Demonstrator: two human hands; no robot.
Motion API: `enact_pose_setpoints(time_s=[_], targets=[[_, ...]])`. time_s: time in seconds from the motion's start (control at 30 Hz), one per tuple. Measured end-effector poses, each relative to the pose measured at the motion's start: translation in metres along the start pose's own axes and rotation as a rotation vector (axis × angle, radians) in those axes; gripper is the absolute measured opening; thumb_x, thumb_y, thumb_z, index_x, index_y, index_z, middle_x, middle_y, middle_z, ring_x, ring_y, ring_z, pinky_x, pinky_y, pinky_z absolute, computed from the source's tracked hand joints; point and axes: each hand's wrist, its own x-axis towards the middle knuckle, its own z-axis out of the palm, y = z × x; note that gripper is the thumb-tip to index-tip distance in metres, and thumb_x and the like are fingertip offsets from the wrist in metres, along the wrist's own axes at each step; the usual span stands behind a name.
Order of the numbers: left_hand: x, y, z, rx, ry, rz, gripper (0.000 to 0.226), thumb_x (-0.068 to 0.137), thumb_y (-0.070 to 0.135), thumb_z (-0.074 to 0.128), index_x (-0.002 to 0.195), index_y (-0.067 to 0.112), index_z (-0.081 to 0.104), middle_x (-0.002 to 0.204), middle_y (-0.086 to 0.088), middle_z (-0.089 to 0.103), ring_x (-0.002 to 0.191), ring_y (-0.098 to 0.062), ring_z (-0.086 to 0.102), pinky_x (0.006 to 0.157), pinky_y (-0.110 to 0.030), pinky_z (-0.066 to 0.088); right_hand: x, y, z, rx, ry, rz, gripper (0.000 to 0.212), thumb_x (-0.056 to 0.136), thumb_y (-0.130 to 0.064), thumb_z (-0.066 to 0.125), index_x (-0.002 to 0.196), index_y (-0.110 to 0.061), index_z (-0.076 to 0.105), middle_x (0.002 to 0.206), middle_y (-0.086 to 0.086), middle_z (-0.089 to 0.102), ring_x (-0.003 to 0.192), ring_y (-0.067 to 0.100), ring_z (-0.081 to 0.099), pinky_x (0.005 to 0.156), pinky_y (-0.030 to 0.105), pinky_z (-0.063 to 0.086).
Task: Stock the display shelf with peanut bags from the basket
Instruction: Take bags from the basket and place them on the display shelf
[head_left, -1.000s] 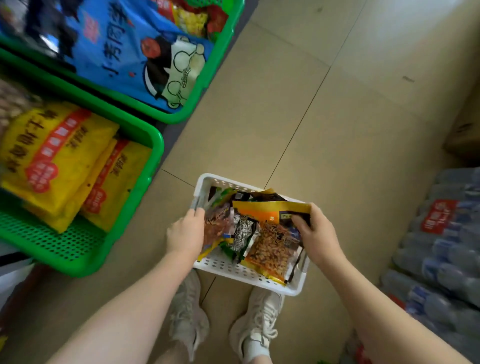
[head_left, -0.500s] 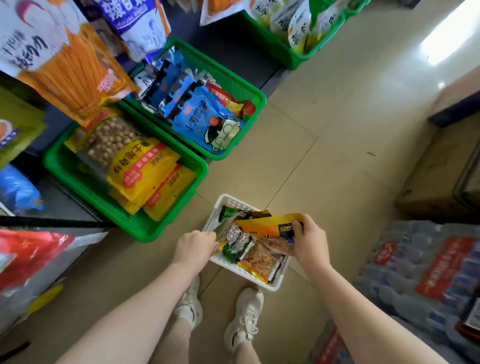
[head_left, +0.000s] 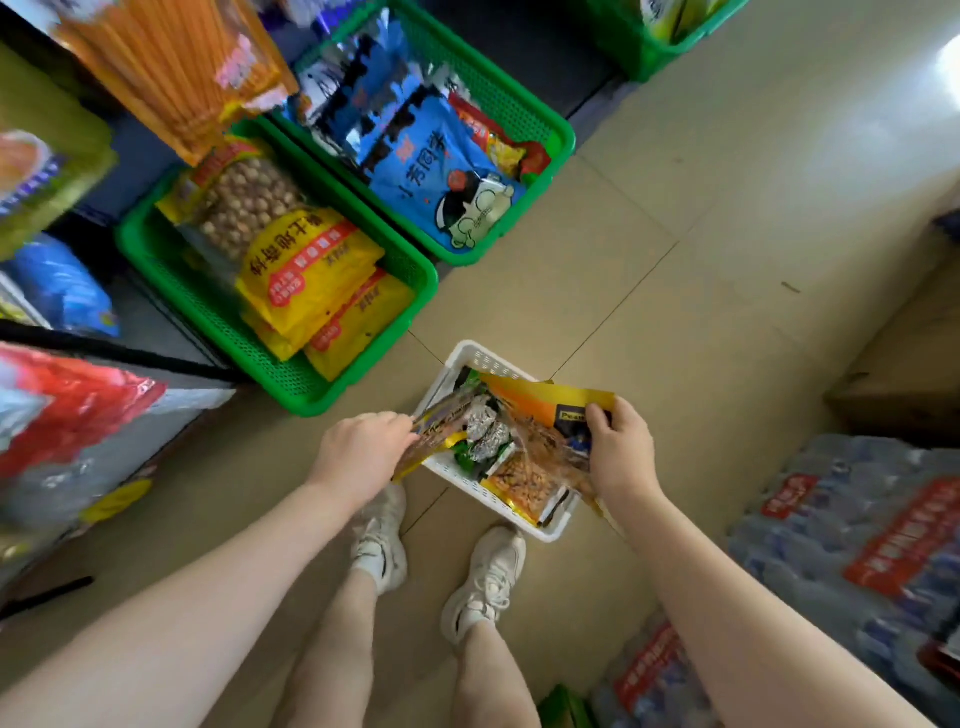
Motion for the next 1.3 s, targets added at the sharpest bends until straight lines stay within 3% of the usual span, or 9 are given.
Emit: enact_pose_setpoints(time_s=[0.23,0.47,0.57,0.67,0.77,0.87,1.0,1.13,1.3], targets=[[-0.128,-0.020,-0.156,-0.191,0.385,-0.221,0.039,0.081,0.037,0.043,0.055,0.011,0.058,0.050,-0.005,0.055,0.053,-0.026,0.059,0.040,-0.027,0.041,-0.119,-0.150,-0.020,0.015,-0.114,-0.291,0.021,0.093,-0.020,0.046,0.073,-0.013,0.045,0.072,0.004,0.051,0.069,0.021,0.045,0.061,0.034,0.037],[-0.273,-0.077,-0.292,-0.286,0.876,-0.454,0.035,0.078,0.035,0.059,0.062,0.004,0.065,0.052,-0.009,0.059,0.055,-0.019,0.052,0.051,-0.028,0.029,-0.270,-0.295,0.010,0.243,-0.329,-0.670,0.027,0.094,-0.018,0.047,0.068,-0.016,0.041,0.068,0.006,0.041,0.059,0.007,0.037,0.057,0.025,0.033],[-0.337,-0.108,-0.340,-0.354,1.084,-0.601,0.030,0.074,0.024,0.067,0.056,0.002,0.058,0.045,-0.004,0.041,0.054,-0.012,0.034,0.050,-0.026,0.015,-0.338,-0.347,0.042,0.316,-0.429,-0.767,0.021,0.094,-0.027,0.048,0.075,-0.020,0.043,0.084,0.006,0.046,0.077,0.015,0.043,0.066,0.031,0.037],[-0.395,-0.146,-0.377,-0.483,1.255,-0.647,0.029,0.077,0.030,0.062,0.063,0.004,0.061,0.045,0.001,0.037,0.050,-0.008,0.037,0.047,-0.026,0.022,-0.410,-0.397,0.073,0.403,-0.469,-0.860,0.011,0.091,-0.035,0.050,0.086,-0.029,0.043,0.098,0.001,0.048,0.090,0.016,0.046,0.063,0.025,0.044],[-0.451,-0.193,-0.413,-0.542,1.434,-0.559,0.034,0.081,0.036,0.056,0.065,0.007,0.057,0.049,-0.002,0.038,0.052,-0.011,0.036,0.049,-0.030,0.023,-0.477,-0.438,0.100,0.479,-0.473,-0.966,0.019,0.080,-0.046,0.055,0.074,-0.029,0.049,0.091,0.005,0.054,0.088,0.024,0.056,0.076,0.049,0.049],[-0.502,-0.241,-0.452,-0.446,1.519,-0.477,0.041,0.079,0.046,0.046,0.059,0.011,0.053,0.050,-0.005,0.039,0.052,-0.014,0.036,0.052,-0.031,0.024,-0.528,-0.470,0.129,0.563,-0.518,-0.984,0.021,0.080,-0.046,0.058,0.082,-0.025,0.060,0.092,0.009,0.063,0.086,0.028,0.060,0.079,0.059,0.053],[-0.554,-0.293,-0.503,-0.271,1.588,-0.450,0.034,0.083,0.037,0.054,0.057,0.015,0.050,0.047,0.002,0.039,0.049,-0.014,0.034,0.049,-0.027,0.024,-0.581,-0.508,0.164,0.649,-0.613,-0.992,0.015,0.092,-0.029,0.053,0.078,-0.022,0.054,0.080,0.004,0.055,0.052,0.014,0.055,0.039,0.030,0.054],[-0.585,-0.353,-0.544,-0.066,1.679,-0.471,0.037,0.084,0.035,0.054,0.072,0.001,0.063,0.055,-0.009,0.055,0.054,-0.016,0.047,0.050,-0.027,0.024,-0.618,-0.555,0.186,0.658,-0.647,-1.155,0.024,0.083,-0.038,0.058,0.065,-0.021,0.054,0.073,0.011,0.054,0.063,0.023,0.052,0.064,0.048,0.048],[-0.573,-0.429,-0.567,-0.007,1.702,-0.545,0.037,0.088,0.025,0.056,0.067,-0.005,0.055,0.054,-0.015,0.048,0.052,-0.020,0.045,0.052,-0.027,0.014,-0.638,-0.625,0.220,0.749,-0.737,-1.208,0.032,0.092,-0.024,0.052,0.061,-0.019,0.047,0.053,-0.006,0.054,0.048,0.018,0.051,0.048,0.031,0.048]])
